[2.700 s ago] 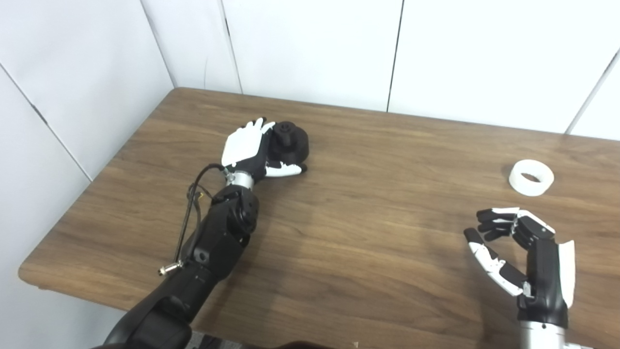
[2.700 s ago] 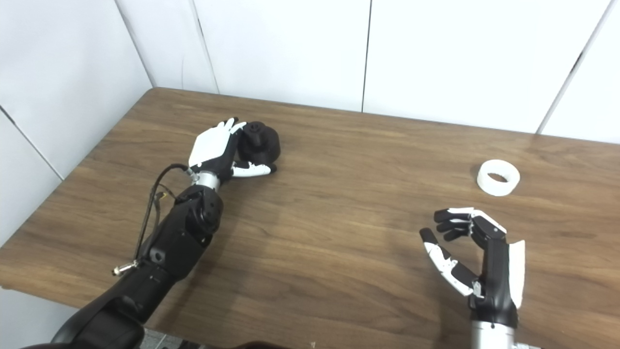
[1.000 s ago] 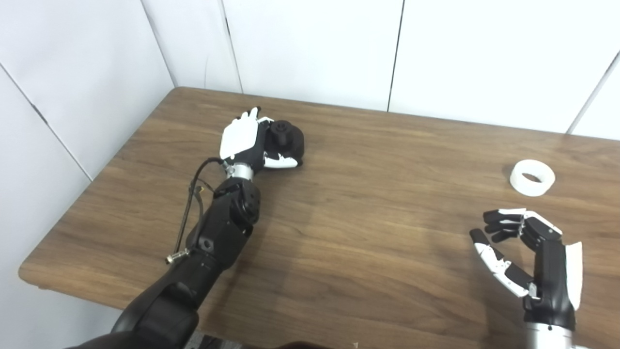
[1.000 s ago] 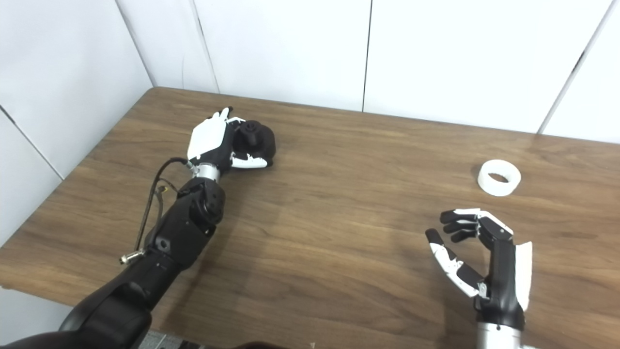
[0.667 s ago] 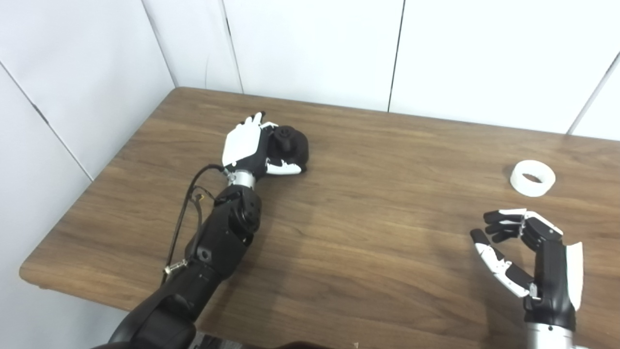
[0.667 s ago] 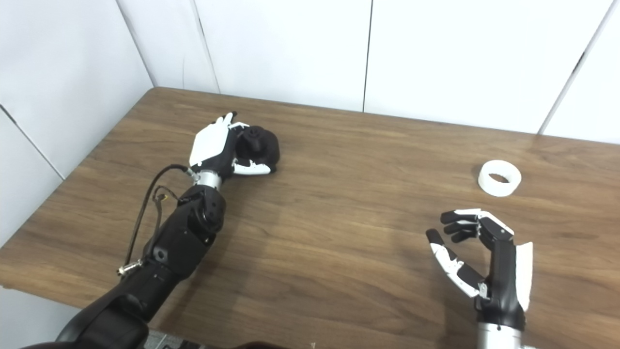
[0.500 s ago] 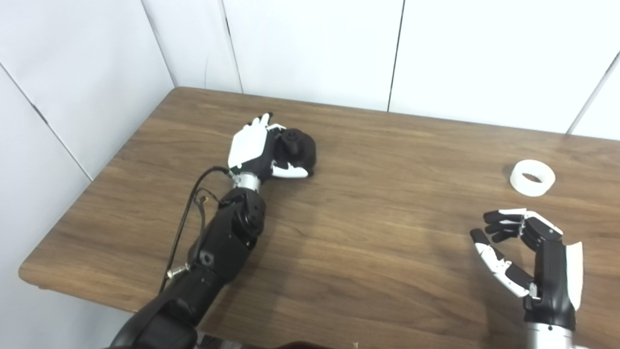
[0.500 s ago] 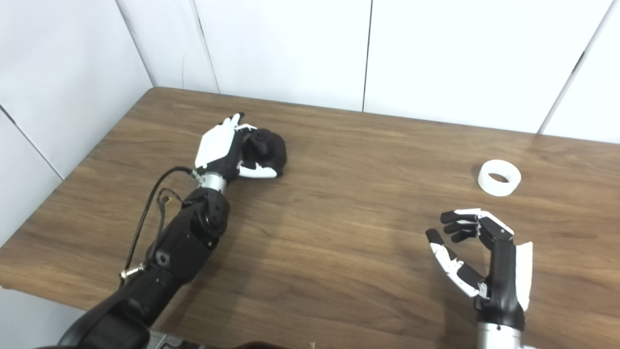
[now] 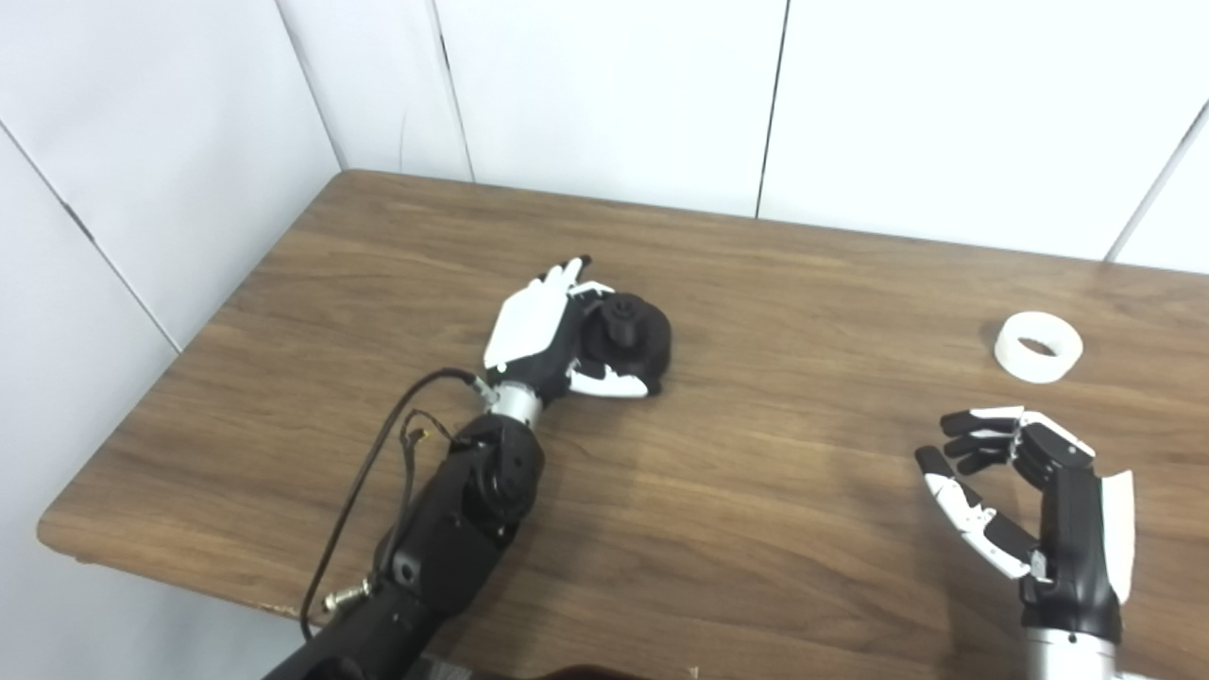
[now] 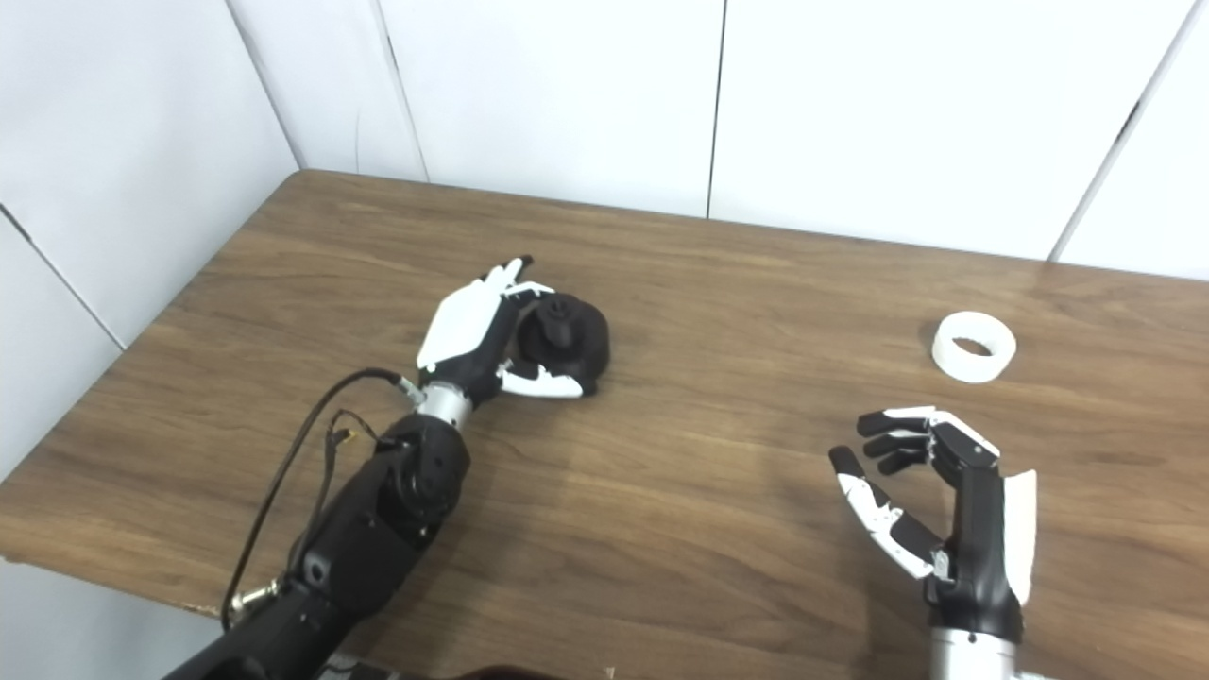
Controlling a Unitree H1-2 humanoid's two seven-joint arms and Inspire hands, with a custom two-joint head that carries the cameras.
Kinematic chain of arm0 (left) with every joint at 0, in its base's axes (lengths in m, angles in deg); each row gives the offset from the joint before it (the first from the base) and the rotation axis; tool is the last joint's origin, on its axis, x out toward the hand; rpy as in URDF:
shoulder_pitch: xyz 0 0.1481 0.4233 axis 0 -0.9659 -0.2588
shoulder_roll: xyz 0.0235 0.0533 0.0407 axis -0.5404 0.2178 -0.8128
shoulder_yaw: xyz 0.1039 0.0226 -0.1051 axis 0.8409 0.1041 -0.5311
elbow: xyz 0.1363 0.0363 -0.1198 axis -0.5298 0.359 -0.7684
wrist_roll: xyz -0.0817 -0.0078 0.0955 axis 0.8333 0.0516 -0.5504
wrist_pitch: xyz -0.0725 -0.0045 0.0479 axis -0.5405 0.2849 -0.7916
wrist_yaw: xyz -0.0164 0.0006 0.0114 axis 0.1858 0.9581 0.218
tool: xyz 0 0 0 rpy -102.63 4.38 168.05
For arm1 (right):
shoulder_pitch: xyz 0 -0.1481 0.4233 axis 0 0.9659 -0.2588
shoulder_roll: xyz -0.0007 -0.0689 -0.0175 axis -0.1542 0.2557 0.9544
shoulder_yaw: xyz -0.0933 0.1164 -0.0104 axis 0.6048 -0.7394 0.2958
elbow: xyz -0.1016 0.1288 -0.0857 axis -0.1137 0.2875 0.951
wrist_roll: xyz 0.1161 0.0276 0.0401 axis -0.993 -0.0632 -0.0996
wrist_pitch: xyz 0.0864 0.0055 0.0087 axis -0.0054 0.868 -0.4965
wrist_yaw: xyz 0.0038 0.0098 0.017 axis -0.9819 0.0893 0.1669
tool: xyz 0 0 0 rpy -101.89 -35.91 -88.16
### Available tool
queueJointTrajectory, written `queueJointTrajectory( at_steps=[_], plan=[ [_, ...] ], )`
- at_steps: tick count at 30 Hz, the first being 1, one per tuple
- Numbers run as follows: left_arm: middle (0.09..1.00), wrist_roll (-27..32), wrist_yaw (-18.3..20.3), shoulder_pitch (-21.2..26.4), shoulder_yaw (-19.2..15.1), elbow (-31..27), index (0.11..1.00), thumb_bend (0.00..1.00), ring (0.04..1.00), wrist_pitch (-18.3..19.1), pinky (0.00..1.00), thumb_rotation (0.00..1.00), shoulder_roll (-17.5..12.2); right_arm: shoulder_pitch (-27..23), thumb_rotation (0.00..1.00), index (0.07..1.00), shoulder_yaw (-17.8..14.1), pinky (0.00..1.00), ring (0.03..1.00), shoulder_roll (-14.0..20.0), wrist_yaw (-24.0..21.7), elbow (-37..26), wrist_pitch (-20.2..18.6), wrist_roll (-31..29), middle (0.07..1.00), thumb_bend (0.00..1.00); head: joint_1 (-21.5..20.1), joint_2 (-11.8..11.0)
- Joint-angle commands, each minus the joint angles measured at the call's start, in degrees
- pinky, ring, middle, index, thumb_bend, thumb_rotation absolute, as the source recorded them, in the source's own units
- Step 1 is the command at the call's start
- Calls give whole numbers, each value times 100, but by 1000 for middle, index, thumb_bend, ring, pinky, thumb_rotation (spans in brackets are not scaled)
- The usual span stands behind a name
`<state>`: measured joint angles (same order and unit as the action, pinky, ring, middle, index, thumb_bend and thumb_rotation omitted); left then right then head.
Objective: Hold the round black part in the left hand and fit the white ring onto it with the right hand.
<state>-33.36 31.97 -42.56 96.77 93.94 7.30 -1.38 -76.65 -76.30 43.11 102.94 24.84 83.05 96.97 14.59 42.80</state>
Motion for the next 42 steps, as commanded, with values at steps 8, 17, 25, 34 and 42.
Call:
queueJointTrajectory(
  at_steps=[8,17,25,34,42],
  plan=[
    [1000,-35,339,-388,238,-705,633,895,1000,-293,1000,334,76,231,151,494,-113,375,484,-299,22,44,33,83,570,504,-164,54],
    [1000,-46,751,-706,479,-1174,632,931,1000,-570,1000,329,69,223,153,493,-47,379,485,-379,18,-47,-98,139,571,504,-457,127],
    [1000,-9,1161,-827,558,-1495,642,960,1000,-685,1000,338,40,201,150,494,37,362,480,-494,70,-81,-134,291,572,503,-960,239],
    [1000,20,1388,-1017,616,-1799,630,963,1000,-895,1000,318,110,190,151,494,165,379,493,-632,94,-145,-276,355,579,502,-1405,324],
    [1000,-34,1659,-1085,761,-1963,632,975,1000,-975,1000,331,234,181,151,494,236,383,497,-651,133,-137,-271,389,579,502,-1579,353]
  ],
)
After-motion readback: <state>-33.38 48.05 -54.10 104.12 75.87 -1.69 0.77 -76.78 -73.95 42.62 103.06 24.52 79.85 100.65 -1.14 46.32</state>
